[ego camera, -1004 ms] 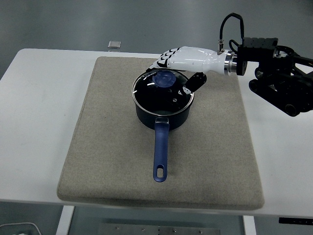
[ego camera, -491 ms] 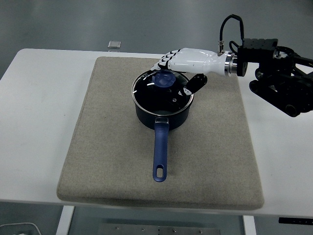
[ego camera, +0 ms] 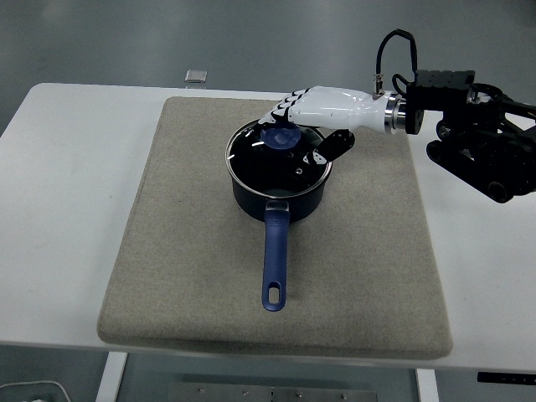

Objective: Lift the pot lid and place it to the right of the pot.

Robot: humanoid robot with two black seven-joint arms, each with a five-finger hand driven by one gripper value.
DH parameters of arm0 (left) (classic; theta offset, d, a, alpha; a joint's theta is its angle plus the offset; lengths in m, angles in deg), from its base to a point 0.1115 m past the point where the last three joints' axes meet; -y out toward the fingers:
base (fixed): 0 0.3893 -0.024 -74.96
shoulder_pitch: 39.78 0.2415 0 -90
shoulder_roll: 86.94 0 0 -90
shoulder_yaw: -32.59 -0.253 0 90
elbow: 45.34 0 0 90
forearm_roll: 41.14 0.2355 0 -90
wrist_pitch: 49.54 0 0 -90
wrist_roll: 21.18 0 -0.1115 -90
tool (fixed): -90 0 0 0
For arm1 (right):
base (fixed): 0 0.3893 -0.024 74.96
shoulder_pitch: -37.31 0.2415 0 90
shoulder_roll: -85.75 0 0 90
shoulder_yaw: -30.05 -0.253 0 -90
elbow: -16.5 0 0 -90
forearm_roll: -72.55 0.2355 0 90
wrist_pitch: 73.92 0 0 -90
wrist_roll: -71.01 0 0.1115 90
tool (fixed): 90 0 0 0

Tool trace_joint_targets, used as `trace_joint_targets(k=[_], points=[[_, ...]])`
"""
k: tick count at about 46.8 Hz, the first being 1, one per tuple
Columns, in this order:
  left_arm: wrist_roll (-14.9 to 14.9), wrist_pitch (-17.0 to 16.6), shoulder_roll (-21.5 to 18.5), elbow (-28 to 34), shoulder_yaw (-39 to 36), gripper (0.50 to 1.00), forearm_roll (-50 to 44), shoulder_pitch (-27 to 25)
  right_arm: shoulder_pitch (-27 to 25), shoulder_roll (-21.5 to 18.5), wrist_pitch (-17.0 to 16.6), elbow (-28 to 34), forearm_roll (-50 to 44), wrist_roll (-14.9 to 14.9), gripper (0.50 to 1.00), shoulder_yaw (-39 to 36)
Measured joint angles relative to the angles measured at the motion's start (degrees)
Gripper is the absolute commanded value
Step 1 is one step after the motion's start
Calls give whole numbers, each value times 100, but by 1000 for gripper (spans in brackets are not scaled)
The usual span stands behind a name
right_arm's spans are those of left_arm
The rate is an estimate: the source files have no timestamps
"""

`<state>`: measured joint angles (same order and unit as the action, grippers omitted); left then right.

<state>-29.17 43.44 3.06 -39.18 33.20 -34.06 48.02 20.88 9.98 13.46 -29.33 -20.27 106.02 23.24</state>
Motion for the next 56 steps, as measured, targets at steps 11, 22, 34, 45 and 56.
trace_joint_targets(k=[11, 22, 34, 45, 56], points=[[0, 0, 0, 0, 0, 1000, -4, 0, 6, 0, -47, 4, 37, -2, 932, 5], [0, 0, 0, 0, 0, 1000, 0, 0, 7, 2, -140, 12, 51, -2, 934, 5], [0, 0, 0, 0, 0, 1000, -1, 0, -7, 1, -151, 9, 56, -2, 915, 3], [0, 0, 0, 0, 0, 1000, -1, 0, -6, 0, -160, 9, 96, -2, 768, -1], [0, 0, 0, 0, 0, 1000, -1, -1, -31, 0, -224, 8, 103, 0, 500, 0]])
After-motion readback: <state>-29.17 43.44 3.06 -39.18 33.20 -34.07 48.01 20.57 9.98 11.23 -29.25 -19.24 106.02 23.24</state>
